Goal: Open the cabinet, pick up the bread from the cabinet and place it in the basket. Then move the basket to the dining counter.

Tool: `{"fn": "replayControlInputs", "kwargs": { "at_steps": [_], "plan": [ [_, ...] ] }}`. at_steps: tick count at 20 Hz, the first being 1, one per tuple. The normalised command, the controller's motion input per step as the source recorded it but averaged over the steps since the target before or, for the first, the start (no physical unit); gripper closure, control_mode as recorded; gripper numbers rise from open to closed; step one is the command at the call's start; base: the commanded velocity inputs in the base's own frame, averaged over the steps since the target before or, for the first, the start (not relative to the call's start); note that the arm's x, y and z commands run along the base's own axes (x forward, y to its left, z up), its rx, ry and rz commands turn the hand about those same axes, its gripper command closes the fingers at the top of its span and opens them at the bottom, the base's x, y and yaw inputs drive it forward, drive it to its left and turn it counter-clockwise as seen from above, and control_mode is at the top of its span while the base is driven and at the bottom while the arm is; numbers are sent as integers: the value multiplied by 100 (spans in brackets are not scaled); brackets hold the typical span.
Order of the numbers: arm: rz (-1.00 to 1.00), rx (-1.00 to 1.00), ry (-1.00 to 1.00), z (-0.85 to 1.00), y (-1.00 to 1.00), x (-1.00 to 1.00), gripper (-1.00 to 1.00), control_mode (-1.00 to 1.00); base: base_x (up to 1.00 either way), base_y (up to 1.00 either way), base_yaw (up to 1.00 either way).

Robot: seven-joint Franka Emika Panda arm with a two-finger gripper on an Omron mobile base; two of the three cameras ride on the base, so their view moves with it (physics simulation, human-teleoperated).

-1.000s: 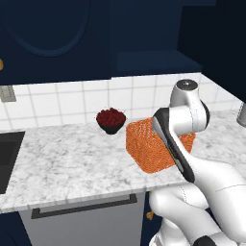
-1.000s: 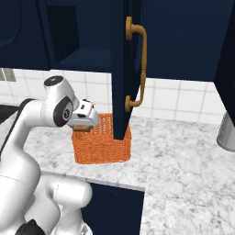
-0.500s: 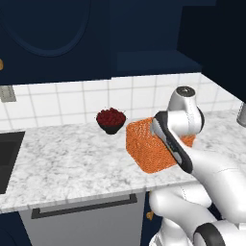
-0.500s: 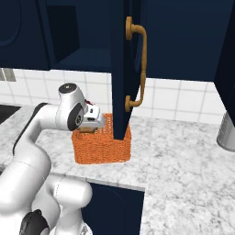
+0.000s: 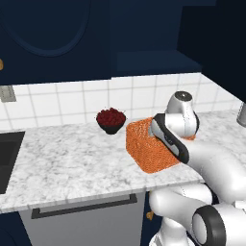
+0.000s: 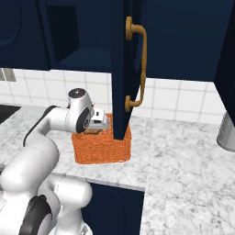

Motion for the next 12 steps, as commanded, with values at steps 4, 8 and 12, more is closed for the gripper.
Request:
{"fn": "replayControlInputs", "kwargs": {
  "at_steps": [4, 8, 12],
  "plan": [
    [2, 0, 0, -16, -15, 19, 100, -100, 0, 0, 0],
    [1, 0, 0, -25, -12, 20, 100, -100, 0, 0, 0],
    [2, 0, 5, -41, -10, 21, 100, -100, 0, 0, 0]
  ]
}}
